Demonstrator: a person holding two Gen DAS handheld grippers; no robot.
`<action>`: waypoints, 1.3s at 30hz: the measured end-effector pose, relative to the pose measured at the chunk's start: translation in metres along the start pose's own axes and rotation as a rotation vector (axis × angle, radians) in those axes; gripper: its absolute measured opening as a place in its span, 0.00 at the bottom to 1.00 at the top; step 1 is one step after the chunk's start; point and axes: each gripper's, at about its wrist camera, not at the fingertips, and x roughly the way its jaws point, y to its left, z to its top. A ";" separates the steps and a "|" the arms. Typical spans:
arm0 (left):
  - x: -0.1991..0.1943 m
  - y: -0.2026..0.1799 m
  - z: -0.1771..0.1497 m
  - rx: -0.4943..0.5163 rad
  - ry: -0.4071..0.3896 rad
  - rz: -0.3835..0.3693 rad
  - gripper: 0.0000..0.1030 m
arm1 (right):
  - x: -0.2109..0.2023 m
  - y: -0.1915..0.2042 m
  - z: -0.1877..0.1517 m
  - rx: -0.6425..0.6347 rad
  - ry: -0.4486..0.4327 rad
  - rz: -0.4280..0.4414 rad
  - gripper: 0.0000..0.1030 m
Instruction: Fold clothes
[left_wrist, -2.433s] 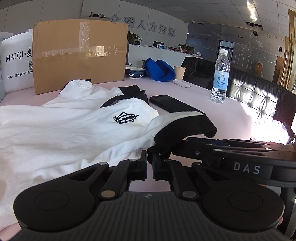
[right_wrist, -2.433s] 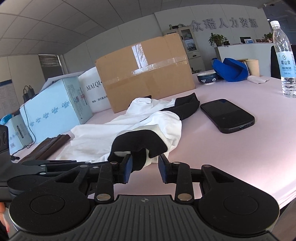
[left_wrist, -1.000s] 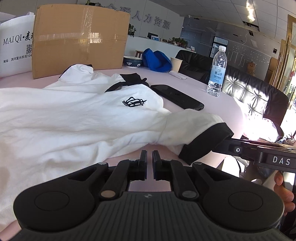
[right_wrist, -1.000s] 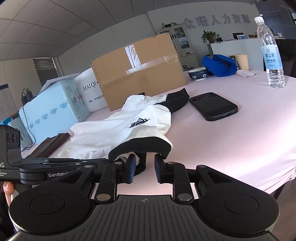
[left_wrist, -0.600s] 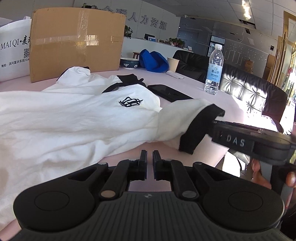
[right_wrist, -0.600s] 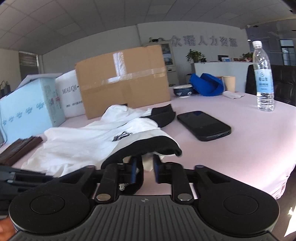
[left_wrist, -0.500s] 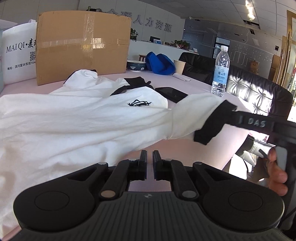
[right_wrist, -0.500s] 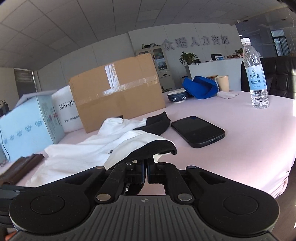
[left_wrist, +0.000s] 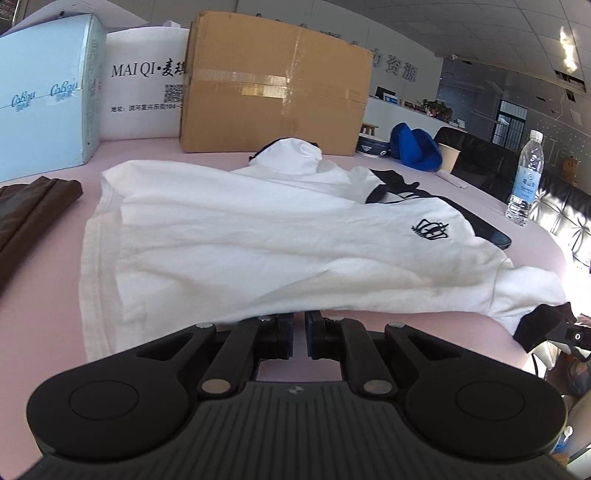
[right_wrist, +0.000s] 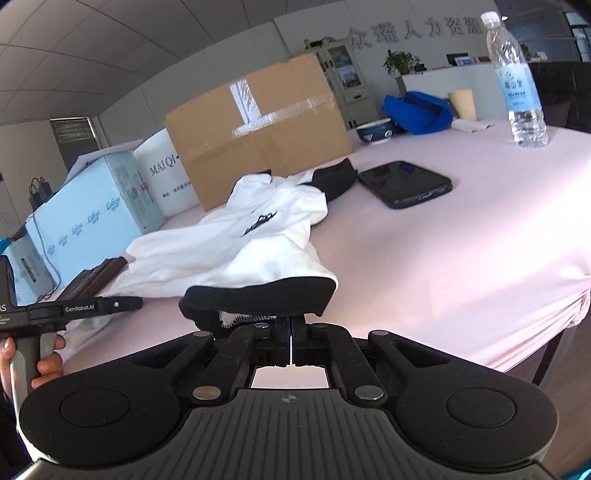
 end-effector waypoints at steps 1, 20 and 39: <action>-0.002 0.003 0.000 0.011 0.004 0.000 0.06 | -0.005 0.002 0.001 -0.028 0.009 -0.001 0.01; 0.022 -0.003 0.042 0.151 -0.086 0.021 0.44 | 0.117 -0.045 0.104 -0.225 0.129 -0.226 0.27; 0.036 -0.003 0.031 0.144 -0.009 0.052 0.44 | 0.188 -0.050 0.130 0.194 0.248 0.316 0.60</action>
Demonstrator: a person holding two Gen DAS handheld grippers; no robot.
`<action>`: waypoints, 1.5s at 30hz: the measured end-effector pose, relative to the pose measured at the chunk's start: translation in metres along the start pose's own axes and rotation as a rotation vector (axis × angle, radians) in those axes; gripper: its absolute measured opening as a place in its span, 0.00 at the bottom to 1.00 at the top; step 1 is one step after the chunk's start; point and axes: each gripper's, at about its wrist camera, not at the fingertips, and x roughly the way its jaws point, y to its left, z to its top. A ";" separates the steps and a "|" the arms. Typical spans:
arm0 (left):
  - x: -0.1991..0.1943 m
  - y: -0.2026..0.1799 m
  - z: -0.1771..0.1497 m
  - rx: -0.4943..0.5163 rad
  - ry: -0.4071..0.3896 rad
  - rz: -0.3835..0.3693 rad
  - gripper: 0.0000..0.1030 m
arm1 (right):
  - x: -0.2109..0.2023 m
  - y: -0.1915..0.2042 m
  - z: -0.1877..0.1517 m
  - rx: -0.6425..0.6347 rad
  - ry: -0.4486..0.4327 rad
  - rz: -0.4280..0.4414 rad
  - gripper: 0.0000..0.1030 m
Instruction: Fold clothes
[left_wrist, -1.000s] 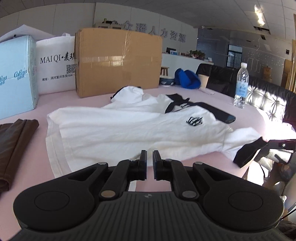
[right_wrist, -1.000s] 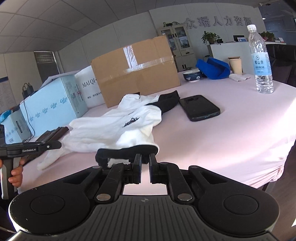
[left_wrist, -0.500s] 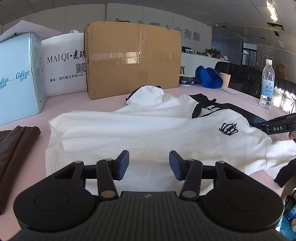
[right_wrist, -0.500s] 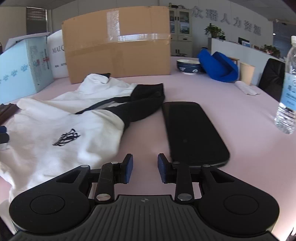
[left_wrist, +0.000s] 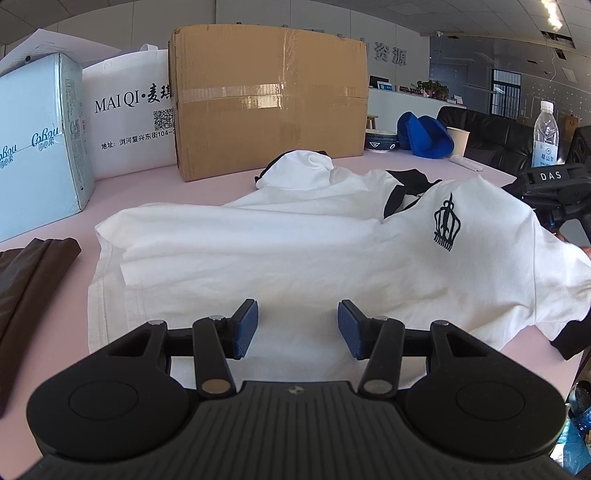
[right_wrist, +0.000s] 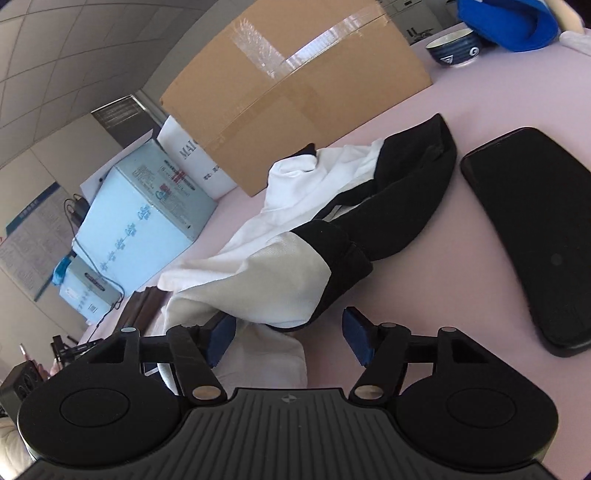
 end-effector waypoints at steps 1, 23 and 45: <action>0.000 0.000 0.000 -0.003 0.000 0.001 0.44 | 0.004 0.001 0.001 0.004 0.002 0.003 0.55; 0.005 0.013 -0.002 -0.077 0.049 0.112 0.45 | -0.072 0.045 0.003 -0.263 -0.132 -0.474 0.07; 0.005 0.014 -0.002 -0.060 0.051 0.114 0.51 | -0.124 0.003 -0.045 0.019 -0.117 -0.545 0.51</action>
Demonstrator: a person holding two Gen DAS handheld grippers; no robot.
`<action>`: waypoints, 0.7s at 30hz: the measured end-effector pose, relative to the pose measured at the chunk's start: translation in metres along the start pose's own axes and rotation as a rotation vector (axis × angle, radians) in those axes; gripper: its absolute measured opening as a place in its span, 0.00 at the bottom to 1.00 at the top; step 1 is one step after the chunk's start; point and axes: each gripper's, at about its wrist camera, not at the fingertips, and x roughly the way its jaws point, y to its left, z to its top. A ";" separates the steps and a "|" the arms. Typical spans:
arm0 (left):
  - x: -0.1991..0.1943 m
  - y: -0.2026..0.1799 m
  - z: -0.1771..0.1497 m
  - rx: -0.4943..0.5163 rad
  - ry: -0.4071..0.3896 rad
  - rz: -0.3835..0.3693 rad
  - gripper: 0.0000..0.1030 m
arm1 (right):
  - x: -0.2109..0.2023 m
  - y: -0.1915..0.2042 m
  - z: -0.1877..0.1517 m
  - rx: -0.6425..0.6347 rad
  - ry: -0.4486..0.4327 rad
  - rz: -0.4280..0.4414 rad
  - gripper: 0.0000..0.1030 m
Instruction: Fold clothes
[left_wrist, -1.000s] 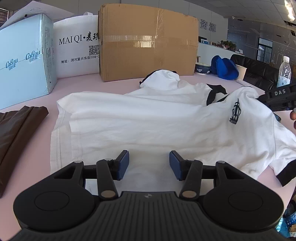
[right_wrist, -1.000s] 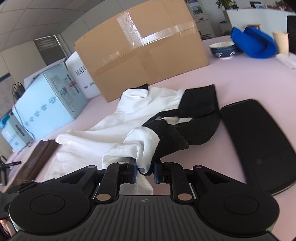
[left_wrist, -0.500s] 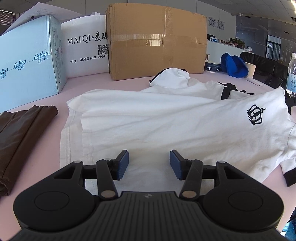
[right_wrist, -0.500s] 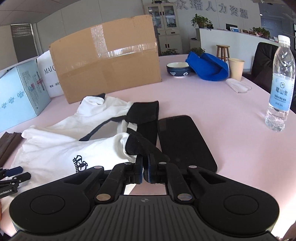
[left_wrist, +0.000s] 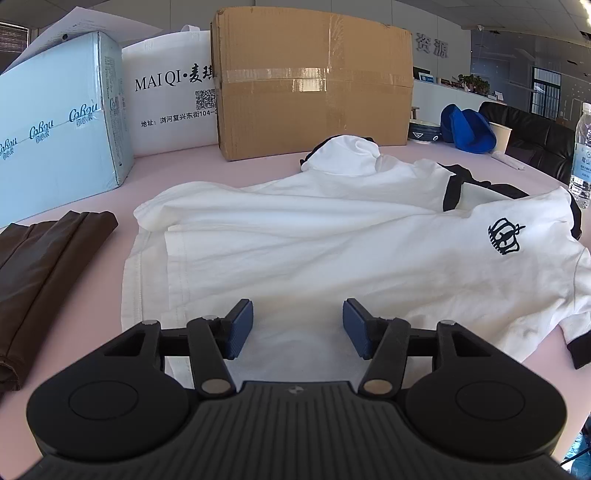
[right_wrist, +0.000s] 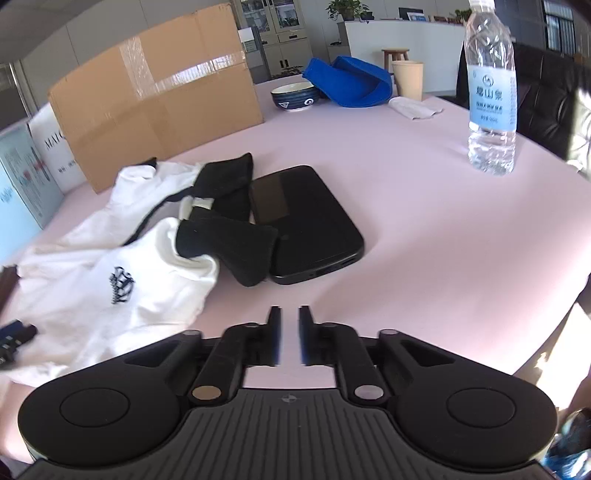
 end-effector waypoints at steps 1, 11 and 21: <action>0.000 0.000 0.000 0.002 0.000 -0.001 0.51 | 0.003 -0.006 0.002 0.095 0.002 0.056 0.50; -0.003 0.000 -0.002 0.002 -0.009 -0.015 0.55 | 0.025 -0.025 0.008 0.618 -0.043 0.197 0.48; -0.004 0.002 -0.002 -0.019 -0.012 0.003 0.56 | 0.029 -0.053 -0.017 1.083 -0.092 0.355 0.54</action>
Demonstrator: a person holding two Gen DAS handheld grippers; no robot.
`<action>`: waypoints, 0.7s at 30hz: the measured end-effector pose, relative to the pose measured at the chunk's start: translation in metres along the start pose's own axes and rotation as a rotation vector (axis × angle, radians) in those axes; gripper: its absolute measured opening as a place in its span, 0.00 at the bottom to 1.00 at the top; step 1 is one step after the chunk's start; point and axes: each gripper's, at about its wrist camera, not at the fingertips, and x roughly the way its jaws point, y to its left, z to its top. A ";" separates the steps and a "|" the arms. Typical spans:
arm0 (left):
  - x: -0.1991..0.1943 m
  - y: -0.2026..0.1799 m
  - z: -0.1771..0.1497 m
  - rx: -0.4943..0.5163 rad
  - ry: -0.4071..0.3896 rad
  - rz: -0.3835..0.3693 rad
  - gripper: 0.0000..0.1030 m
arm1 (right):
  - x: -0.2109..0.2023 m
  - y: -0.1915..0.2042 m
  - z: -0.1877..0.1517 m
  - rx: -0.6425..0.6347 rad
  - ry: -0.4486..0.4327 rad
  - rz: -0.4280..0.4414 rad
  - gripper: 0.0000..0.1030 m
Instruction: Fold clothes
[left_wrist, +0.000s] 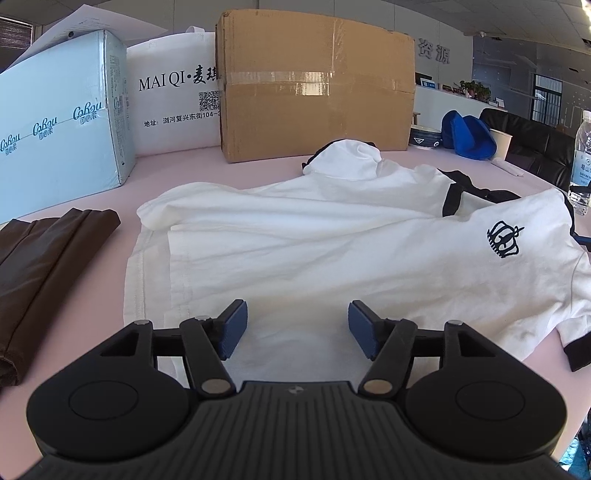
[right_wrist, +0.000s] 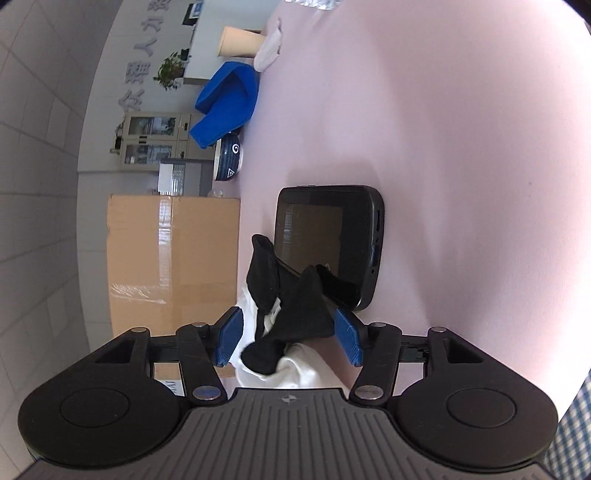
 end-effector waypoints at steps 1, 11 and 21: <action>0.000 0.000 0.000 0.001 0.001 0.002 0.56 | 0.000 -0.002 -0.001 0.029 0.002 0.011 0.56; 0.001 -0.001 0.001 0.008 0.005 0.003 0.57 | 0.014 0.008 -0.015 0.126 0.032 -0.003 0.50; 0.002 -0.003 0.001 0.023 0.010 0.010 0.61 | 0.025 0.065 -0.050 -0.407 -0.117 -0.150 0.09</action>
